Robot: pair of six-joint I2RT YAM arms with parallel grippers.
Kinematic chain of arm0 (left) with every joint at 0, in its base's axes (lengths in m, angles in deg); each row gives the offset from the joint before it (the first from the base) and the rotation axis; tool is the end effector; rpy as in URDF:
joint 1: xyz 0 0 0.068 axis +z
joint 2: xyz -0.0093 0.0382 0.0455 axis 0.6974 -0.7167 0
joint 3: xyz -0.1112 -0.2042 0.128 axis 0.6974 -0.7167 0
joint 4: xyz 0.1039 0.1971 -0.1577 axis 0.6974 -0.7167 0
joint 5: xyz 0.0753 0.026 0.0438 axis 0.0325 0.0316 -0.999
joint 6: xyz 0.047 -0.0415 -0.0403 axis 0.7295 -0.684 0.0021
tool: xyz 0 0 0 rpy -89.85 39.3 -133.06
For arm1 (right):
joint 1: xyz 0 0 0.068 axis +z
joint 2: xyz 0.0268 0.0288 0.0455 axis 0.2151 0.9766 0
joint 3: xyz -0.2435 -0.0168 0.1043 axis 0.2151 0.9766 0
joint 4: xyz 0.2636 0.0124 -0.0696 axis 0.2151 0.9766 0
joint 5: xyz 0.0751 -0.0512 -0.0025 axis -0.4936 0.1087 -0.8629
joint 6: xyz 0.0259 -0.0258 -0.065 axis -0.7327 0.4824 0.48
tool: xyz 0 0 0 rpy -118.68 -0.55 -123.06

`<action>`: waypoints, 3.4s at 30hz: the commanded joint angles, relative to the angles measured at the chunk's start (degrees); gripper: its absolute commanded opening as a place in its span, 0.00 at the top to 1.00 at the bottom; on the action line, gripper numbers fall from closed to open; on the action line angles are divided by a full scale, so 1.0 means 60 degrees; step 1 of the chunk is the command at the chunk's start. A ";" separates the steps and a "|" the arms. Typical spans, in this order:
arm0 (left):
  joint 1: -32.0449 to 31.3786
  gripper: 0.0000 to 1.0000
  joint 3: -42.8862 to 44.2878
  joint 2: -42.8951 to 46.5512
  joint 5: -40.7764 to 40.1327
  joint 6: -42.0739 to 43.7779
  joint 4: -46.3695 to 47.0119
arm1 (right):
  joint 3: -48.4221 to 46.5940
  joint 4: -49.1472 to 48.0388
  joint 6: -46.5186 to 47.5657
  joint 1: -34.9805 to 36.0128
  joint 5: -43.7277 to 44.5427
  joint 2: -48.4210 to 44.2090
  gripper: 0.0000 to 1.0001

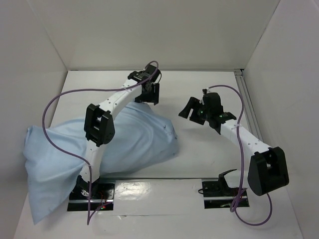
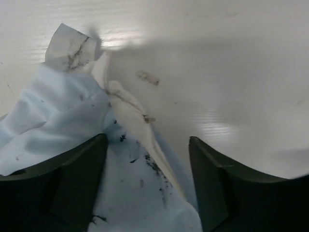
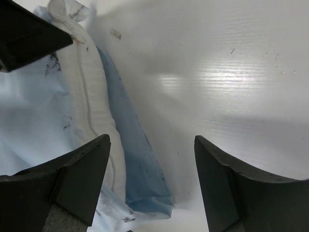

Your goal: Put the pillow into the pillowcase

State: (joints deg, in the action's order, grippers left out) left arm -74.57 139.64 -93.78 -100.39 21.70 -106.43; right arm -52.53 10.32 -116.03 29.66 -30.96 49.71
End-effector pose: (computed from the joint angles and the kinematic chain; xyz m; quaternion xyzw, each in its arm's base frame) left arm 0.4340 -0.2378 0.2545 -0.0417 0.9546 -0.0476 0.2911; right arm 0.2945 0.1059 0.2196 0.0961 0.8889 0.2838 0.3464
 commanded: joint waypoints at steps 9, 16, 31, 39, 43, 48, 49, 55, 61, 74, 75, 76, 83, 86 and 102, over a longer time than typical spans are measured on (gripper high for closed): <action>-0.0683 1.00 0.1813 -0.0411 0.1886 0.1456 -0.0545 | -0.0194 0.0297 0.0329 -0.0573 -0.0127 0.0192 0.22; -0.0977 1.00 0.3423 -0.0675 0.4291 0.1853 0.0627 | -0.0107 0.0736 0.0417 -0.1113 0.0195 -0.0481 0.22; -0.0832 1.00 0.4258 -0.1069 0.8569 -0.1060 0.5384 | 0.0157 0.0592 0.0329 -0.1774 -0.0637 -0.1068 0.22; -0.0815 1.00 0.3982 -0.0822 0.9579 -0.1766 0.6134 | 0.2031 -0.5061 -0.1015 -0.0928 -0.5645 0.0379 0.68; -0.1020 1.00 0.4070 -0.0412 1.0150 -0.1999 0.6661 | 0.2032 -0.8449 -0.3078 -0.0120 -0.6834 0.1946 0.77; -0.1226 1.00 0.3865 -0.0206 1.0592 -0.2629 0.7468 | 0.0704 -1.0363 -0.4313 0.0788 -0.6836 0.3690 0.83; -0.1328 1.00 0.3966 -0.0308 1.0795 -0.2731 0.7570 | 0.0453 -1.1004 -0.4575 0.0906 -0.6836 0.4200 0.86; -0.1227 1.00 0.4070 -0.0514 1.0972 -0.3011 0.7718 | 0.1456 -1.2552 -0.6512 -0.0188 -0.6381 0.4340 0.91; -0.0934 1.00 0.3630 -0.0090 1.0841 -0.2630 0.7250 | 0.1727 -0.5678 -0.2389 -0.1275 -0.4556 0.1606 0.79; -0.0216 0.40 0.2415 0.0380 1.0431 -0.1824 0.6225 | -0.0339 0.2020 0.0109 -0.1730 0.1803 -0.1522 0.28; -0.0215 0.25 0.2415 0.0380 1.0431 -0.1563 0.6093 | -0.0515 0.2259 0.0109 -0.1730 0.2170 -0.1406 0.28; -0.0215 0.02 0.2415 0.0380 1.0315 -0.1459 0.5715 | -0.0720 0.2392 0.0109 -0.1730 0.2579 -0.1405 0.28; 0.0076 0.00 0.2415 0.1167 0.9013 -0.0053 0.3927 | -0.1262 0.3212 -0.0008 -0.1730 0.4044 -0.0995 0.28; 0.0749 0.12 0.1702 0.1900 0.7097 0.0475 0.2565 | -0.1702 0.3637 -0.0008 -0.1832 0.4545 -0.0995 0.28; 0.5847 0.23 -0.6545 0.7089 0.1405 0.0285 0.2076 | -0.3168 0.2642 0.0988 0.2119 0.3243 0.0174 0.05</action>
State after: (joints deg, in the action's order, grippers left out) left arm -41.45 105.32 -50.87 -91.30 23.12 -96.62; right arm -69.71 27.96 -111.60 37.44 -10.63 46.57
